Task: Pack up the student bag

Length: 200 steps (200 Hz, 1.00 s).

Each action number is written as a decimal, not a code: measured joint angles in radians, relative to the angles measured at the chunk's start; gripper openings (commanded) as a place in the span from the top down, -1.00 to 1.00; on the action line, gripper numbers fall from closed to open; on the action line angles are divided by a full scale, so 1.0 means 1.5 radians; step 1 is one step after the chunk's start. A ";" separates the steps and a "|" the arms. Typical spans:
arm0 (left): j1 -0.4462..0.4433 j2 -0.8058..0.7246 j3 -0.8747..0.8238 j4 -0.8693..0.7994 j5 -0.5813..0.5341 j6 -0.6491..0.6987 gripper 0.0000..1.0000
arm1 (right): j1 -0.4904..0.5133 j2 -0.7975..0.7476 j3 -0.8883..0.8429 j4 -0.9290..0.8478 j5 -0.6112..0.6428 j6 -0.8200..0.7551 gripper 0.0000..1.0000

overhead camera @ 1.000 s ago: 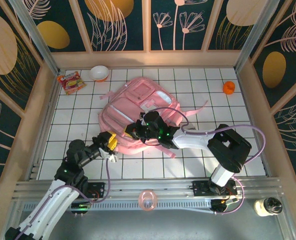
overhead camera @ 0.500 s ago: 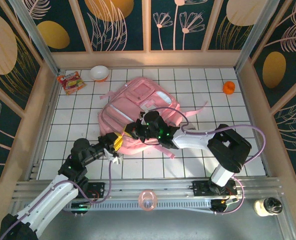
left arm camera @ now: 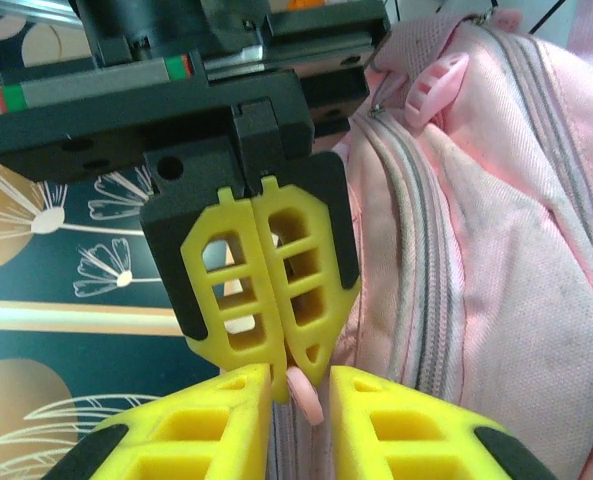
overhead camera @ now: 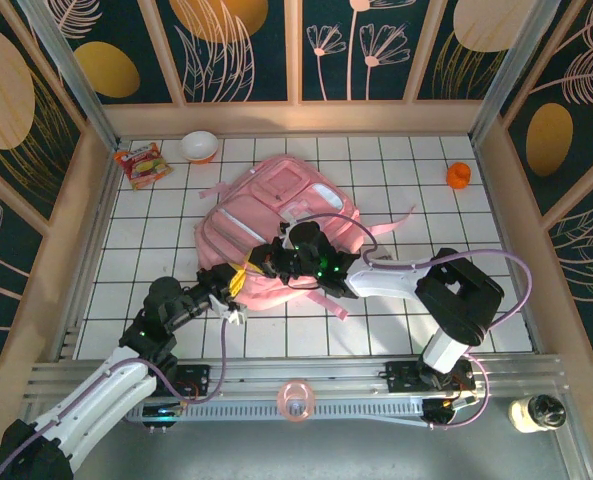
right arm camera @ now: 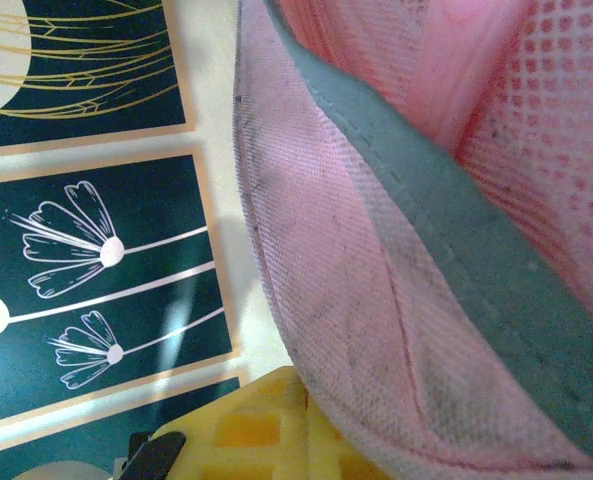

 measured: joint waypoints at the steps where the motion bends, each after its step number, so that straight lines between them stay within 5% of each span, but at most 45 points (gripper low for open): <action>1: 0.000 0.000 0.000 0.000 -0.001 -0.001 0.56 | 0.000 0.000 0.000 0.000 0.000 0.000 1.00; 133: -0.004 0.061 -0.002 0.061 -0.017 -0.011 0.58 | 0.000 0.000 -0.009 0.020 -0.001 0.012 1.00; 182: -0.006 0.068 -0.002 0.077 -0.019 -0.028 1.00 | -0.001 0.000 -0.013 0.030 0.001 0.013 1.00; 200: -0.007 0.064 -0.002 0.079 -0.024 -0.044 1.00 | -0.002 0.000 -0.013 0.034 0.000 0.016 1.00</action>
